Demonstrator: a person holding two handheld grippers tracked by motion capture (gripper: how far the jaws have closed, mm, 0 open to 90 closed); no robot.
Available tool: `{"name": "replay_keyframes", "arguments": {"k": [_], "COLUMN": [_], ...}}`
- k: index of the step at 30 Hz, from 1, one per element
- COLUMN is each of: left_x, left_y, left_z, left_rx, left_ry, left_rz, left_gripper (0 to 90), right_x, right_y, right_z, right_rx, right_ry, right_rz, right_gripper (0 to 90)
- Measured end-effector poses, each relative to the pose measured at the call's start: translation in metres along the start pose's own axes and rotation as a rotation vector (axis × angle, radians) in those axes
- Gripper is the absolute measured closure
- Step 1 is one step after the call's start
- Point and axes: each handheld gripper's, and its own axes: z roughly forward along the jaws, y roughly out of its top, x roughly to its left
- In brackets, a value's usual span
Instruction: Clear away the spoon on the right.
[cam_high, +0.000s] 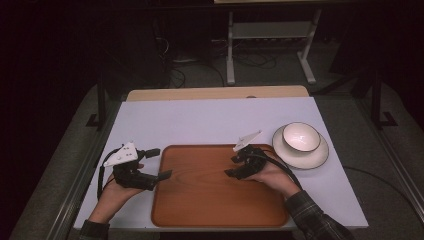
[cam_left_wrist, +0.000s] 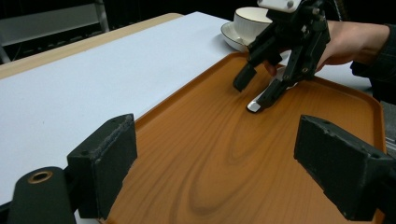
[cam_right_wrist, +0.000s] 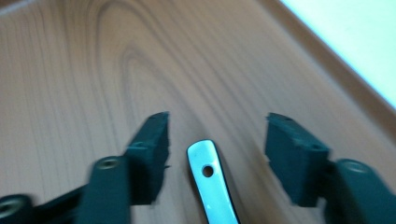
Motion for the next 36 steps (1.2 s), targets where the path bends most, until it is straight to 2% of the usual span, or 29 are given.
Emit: {"name": "replay_keyframes", "arguments": {"k": [4, 7, 23, 36], "left_x": [0.000, 0.000, 0.000, 0.001], "left_y": [0.000, 0.000, 0.002, 0.002], "left_z": [0.000, 0.000, -0.005, -0.008], "left_rx": [0.002, 0.001, 0.000, -0.006], "left_ry": [0.000, 0.000, 0.008, 0.013], "left_rz": [0.000, 0.001, 0.002, 0.001], "left_gripper": [12.8, 12.8, 12.8, 12.8], "right_x": [-0.002, -0.002, 0.003, 0.005], "right_y": [0.000, -0.001, -0.006, -0.017], "right_z": [-0.005, -0.011, -0.068, -0.116], "right_rx": [-0.036, -0.059, -0.250, -0.432], "right_ry": [-0.010, 0.002, 0.001, -0.017], "right_rz": [0.021, 0.028, 0.023, 0.009], "right_gripper": [24.0, 19.2, 15.0, 14.5]}}
